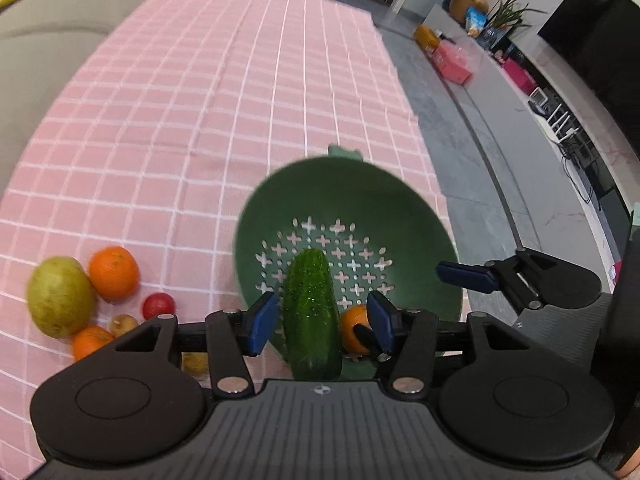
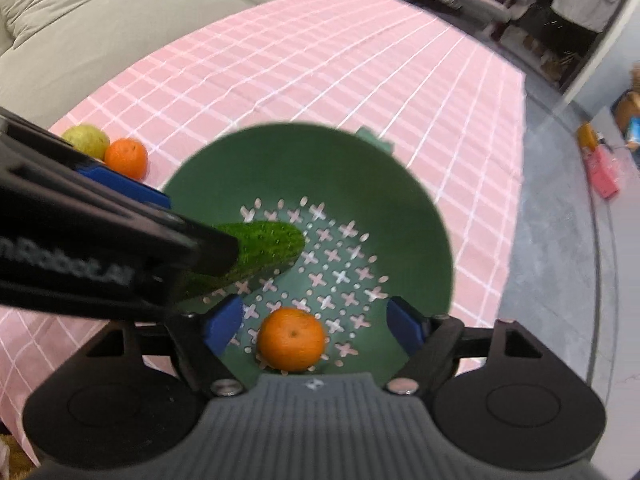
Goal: Organize fruits
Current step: 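Open both tools to drop the cucumber and orange into the colander, then grasp a mandarin with the left tool while the right tool grasps an orange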
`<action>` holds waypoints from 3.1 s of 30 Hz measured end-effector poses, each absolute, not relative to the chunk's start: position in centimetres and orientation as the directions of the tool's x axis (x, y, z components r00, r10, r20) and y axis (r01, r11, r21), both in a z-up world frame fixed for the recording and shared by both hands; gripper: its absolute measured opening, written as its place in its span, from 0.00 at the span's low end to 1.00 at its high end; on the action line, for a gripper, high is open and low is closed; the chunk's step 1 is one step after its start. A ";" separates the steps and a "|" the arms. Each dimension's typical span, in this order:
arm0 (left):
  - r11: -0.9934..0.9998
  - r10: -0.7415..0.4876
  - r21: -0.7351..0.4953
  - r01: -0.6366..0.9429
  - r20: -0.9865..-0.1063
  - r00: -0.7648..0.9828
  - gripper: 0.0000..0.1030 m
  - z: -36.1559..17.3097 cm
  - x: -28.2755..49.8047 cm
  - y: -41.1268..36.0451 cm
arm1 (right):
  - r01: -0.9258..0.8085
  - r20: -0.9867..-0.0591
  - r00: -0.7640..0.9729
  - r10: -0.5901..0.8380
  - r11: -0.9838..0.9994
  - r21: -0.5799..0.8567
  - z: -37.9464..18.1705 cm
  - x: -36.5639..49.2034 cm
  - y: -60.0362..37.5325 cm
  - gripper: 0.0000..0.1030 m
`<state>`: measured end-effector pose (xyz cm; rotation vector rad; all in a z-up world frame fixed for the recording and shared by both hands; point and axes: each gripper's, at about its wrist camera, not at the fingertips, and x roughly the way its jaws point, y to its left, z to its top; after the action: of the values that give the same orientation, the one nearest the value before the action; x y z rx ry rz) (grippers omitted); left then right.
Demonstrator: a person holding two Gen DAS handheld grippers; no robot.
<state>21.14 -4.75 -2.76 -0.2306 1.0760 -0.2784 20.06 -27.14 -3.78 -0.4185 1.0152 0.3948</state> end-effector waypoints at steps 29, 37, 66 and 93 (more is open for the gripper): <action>0.974 -0.151 -0.226 -0.034 -0.749 0.645 0.61 -1.1 12.4 6.3 | -0.353 -0.691 0.668 0.276 0.935 0.032 -0.4 9.4 -20.7 0.82; 0.954 -0.135 -0.267 -0.135 -0.787 0.603 0.61 -4.3 12.5 9.6 | -0.394 -0.716 0.638 0.283 0.919 0.012 -2.8 9.4 -19.4 0.80; 0.918 -0.197 -0.345 -0.193 -0.822 0.534 0.57 -10.9 16.1 9.7 | -0.590 -0.753 0.537 0.381 0.807 -0.013 -9.6 13.0 -14.4 0.49; 0.907 -0.222 -0.378 -0.188 -0.805 0.550 0.41 -8.3 15.0 9.3 | -0.629 -0.719 0.563 0.408 0.776 -0.053 -7.5 11.4 -14.3 0.37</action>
<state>14.98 9.34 -8.32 -0.4541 0.9977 -0.0210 11.44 -14.25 -7.50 -0.3207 0.7533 0.6222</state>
